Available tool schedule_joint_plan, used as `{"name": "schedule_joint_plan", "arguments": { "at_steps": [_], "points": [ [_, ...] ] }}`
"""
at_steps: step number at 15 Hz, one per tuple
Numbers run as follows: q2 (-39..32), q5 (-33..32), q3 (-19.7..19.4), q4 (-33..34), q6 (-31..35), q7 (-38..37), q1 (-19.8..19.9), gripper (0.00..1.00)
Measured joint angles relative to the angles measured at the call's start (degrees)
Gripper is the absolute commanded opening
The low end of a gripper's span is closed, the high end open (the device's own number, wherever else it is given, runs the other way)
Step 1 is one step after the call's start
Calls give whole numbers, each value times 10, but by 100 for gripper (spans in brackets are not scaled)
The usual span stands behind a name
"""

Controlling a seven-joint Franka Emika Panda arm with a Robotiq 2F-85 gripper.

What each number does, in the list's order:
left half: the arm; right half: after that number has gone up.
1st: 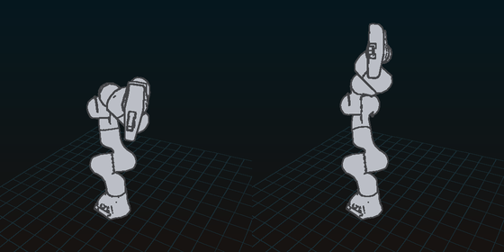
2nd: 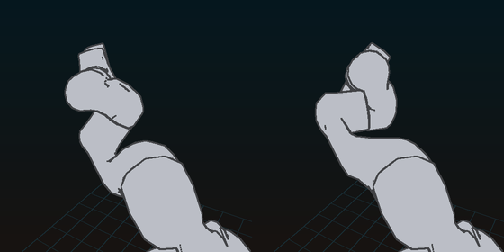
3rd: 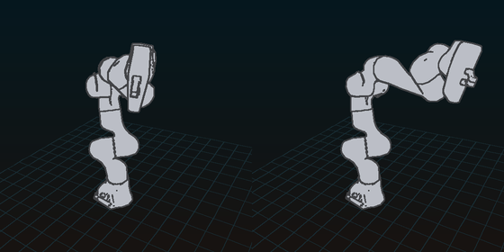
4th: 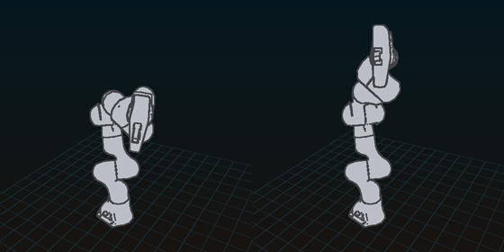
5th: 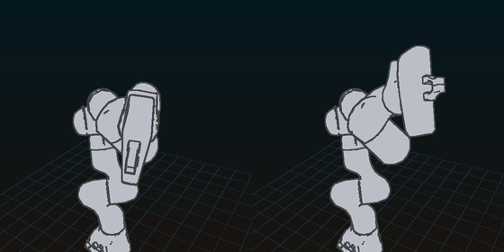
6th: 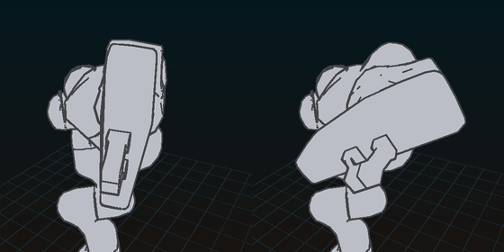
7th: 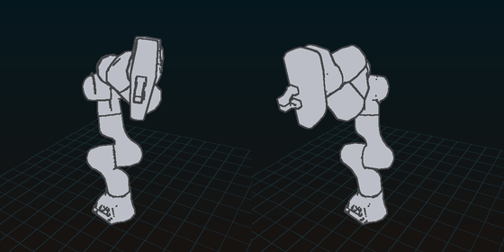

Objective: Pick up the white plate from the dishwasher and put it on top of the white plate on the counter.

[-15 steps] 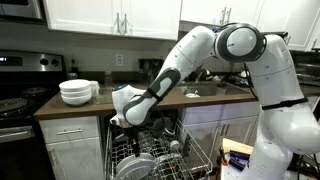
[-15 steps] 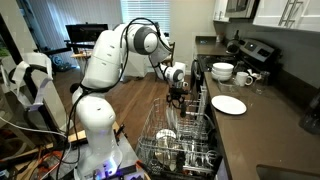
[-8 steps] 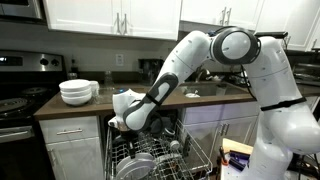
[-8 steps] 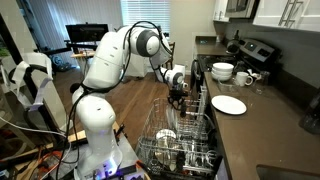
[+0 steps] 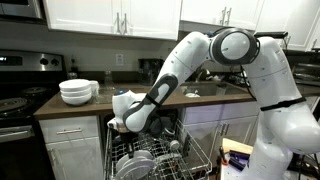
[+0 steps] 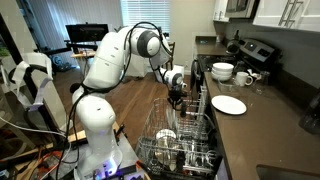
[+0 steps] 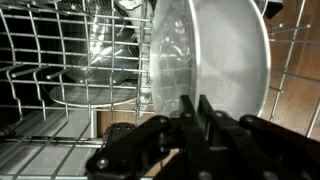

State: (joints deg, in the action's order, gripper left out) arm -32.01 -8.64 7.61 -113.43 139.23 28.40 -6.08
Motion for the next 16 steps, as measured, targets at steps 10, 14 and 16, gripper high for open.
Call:
{"name": "schedule_joint_plan", "arguments": {
  "at_steps": [10,14,16],
  "points": [
    [42,40,32,10,-134,12,50,1],
    [99,51,28,12,-219,18,61,1],
    [132,51,26,13,-256,18,59,1]
  ]
}}
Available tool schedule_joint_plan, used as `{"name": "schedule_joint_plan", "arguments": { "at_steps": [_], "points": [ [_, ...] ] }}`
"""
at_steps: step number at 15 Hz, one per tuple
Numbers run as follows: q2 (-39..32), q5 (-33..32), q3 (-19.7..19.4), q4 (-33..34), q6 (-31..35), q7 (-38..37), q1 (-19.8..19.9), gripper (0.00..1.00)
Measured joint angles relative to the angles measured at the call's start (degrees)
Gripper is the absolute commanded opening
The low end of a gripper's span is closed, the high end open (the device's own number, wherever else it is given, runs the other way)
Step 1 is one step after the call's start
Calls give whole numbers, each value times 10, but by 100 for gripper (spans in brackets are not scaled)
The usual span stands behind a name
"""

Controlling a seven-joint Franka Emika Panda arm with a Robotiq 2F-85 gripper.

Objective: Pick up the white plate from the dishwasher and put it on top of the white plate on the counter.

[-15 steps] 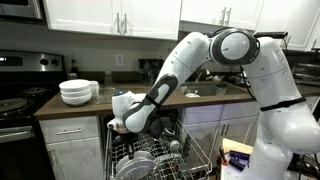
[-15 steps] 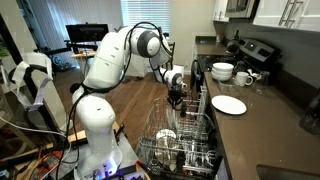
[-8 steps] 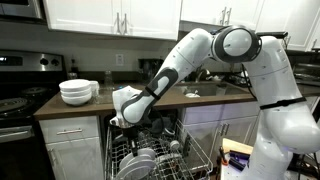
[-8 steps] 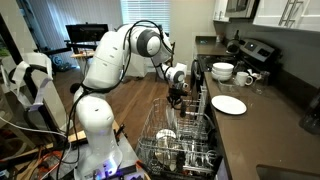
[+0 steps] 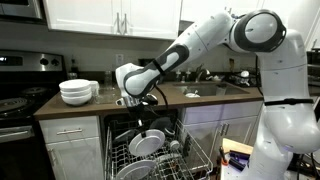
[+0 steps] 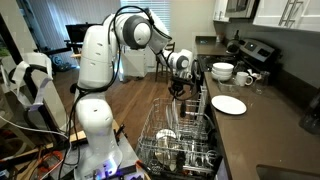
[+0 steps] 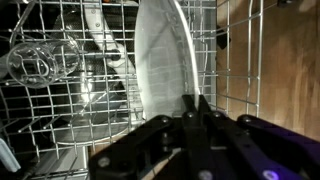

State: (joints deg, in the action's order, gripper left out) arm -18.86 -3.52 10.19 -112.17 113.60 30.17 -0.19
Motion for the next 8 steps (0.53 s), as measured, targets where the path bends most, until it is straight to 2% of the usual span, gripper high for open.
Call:
{"name": "schedule_joint_plan", "arguments": {
  "at_steps": [4,8],
  "points": [
    [71,-11,-2,2,-57,-7,-12,1],
    [136,-54,-6,2,-87,-40,-36,1]
  ]
}}
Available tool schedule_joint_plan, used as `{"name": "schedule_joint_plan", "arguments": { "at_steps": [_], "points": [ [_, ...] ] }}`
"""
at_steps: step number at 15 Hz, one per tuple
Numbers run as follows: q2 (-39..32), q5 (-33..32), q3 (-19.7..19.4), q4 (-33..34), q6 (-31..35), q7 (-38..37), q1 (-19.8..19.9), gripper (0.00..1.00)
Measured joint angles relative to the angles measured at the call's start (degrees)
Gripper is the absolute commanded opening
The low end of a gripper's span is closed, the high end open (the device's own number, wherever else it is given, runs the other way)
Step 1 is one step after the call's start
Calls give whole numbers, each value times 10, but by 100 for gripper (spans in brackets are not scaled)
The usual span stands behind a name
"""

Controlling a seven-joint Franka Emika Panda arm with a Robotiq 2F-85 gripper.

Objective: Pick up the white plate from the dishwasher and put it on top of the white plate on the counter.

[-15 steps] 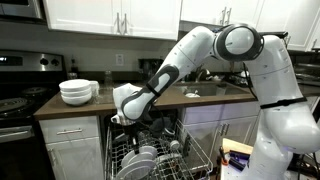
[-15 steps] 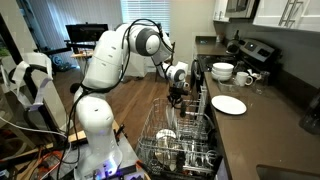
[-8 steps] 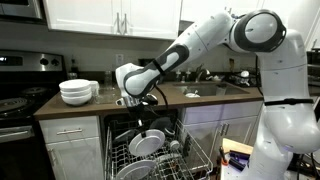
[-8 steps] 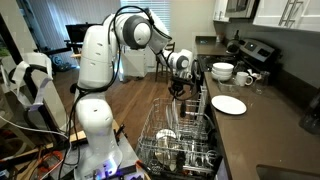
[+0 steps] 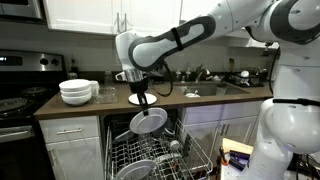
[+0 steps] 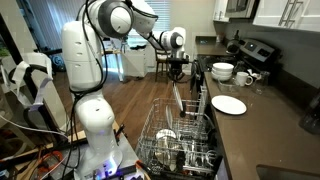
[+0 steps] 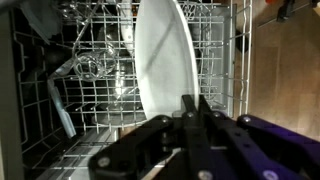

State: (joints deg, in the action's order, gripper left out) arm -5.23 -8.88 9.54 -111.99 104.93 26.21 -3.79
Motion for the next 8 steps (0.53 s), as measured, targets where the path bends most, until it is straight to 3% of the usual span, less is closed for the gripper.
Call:
{"name": "schedule_joint_plan", "arguments": {
  "at_steps": [8],
  "points": [
    [34,-178,-5,-20,33,-103,-23,1]
  ]
}}
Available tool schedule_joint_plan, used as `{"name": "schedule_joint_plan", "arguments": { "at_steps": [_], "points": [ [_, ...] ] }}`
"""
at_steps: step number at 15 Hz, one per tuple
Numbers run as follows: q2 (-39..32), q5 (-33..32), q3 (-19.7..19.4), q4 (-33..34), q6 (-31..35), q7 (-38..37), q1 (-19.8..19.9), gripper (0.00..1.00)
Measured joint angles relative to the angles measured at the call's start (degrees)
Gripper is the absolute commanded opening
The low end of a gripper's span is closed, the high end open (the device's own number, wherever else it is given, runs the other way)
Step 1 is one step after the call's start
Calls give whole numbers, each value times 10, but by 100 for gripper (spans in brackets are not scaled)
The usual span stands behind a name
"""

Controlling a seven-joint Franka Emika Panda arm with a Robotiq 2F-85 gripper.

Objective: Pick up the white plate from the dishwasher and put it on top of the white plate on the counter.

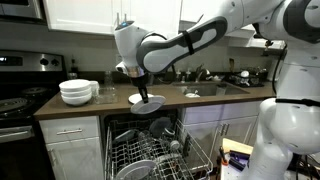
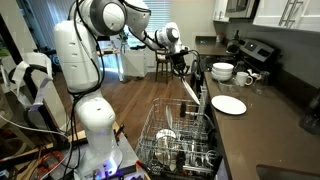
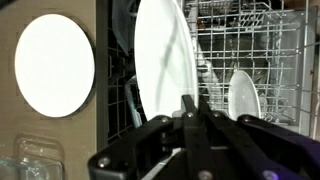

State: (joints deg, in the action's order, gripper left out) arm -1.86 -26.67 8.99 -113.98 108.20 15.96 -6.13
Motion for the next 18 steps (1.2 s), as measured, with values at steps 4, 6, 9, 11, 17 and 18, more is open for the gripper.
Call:
{"name": "schedule_joint_plan", "arguments": {
  "at_steps": [4,6,9,11,17,18],
  "points": [
    [-1,-64,-6,-30,48,-49,0,1],
    [-1,-85,-8,-37,51,-70,0,1],
    [0,-102,-8,-39,49,-89,-2,1],
    [4,-113,-7,-39,44,-100,-4,1],
    [14,-173,-8,-40,37,-150,-12,1],
    [14,-174,-9,-42,37,-153,-12,6]
  ]
}}
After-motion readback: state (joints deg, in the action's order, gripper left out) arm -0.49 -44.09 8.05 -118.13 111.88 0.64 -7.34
